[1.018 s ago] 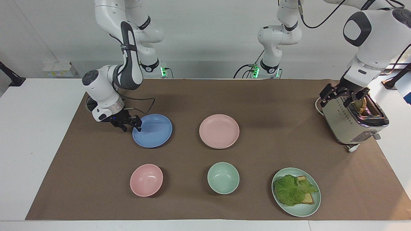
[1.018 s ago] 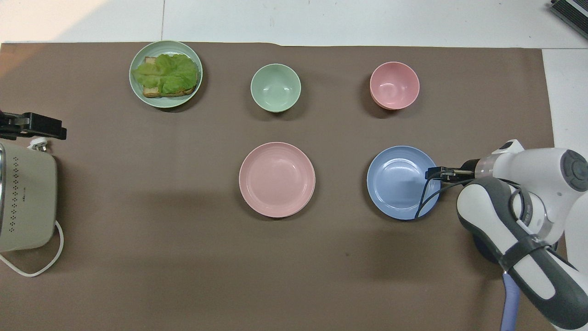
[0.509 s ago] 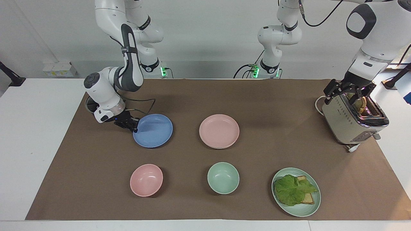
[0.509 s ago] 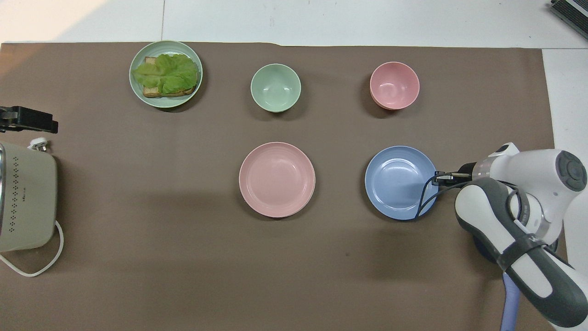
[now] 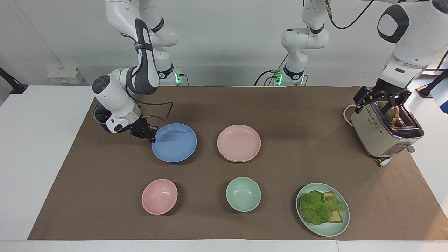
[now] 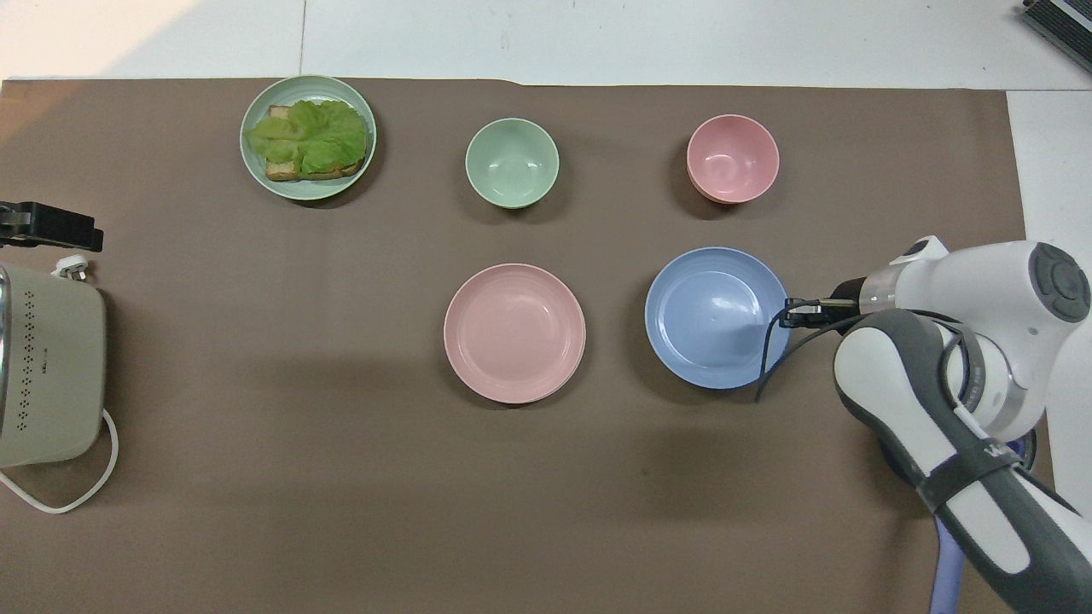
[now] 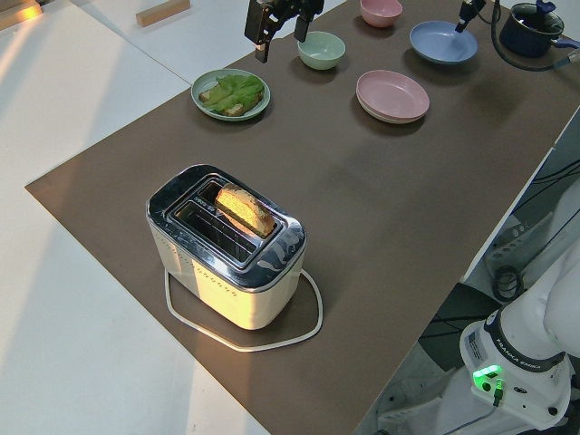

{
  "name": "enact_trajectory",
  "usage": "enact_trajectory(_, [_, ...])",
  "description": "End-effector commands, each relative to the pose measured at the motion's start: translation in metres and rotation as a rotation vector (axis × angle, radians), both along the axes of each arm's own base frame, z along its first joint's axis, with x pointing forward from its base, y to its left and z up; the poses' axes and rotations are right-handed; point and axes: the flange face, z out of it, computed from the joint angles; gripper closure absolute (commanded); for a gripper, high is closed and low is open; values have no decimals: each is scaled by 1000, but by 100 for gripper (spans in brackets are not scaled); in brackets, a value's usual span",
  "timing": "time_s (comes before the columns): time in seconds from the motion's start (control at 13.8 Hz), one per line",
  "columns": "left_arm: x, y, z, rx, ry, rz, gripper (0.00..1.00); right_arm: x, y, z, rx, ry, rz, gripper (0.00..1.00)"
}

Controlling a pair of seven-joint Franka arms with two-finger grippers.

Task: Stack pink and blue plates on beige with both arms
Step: 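Carry the blue plate with the right gripper onto the pink plate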

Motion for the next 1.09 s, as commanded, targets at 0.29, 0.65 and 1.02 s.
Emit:
enact_trajectory(0.29, [-2, 2, 4, 20, 7, -8, 0, 6, 184, 21, 76, -60, -151, 100])
enact_trajectory(0.65, [-3, 1, 5, 20, 5, -10, 0, -13, 237, -7, 78, -42, -175, 100])
enact_trajectory(1.02, [-2, 2, 4, 20, 7, -8, 0, -18, 246, -15, 73, -31, -164, 100])
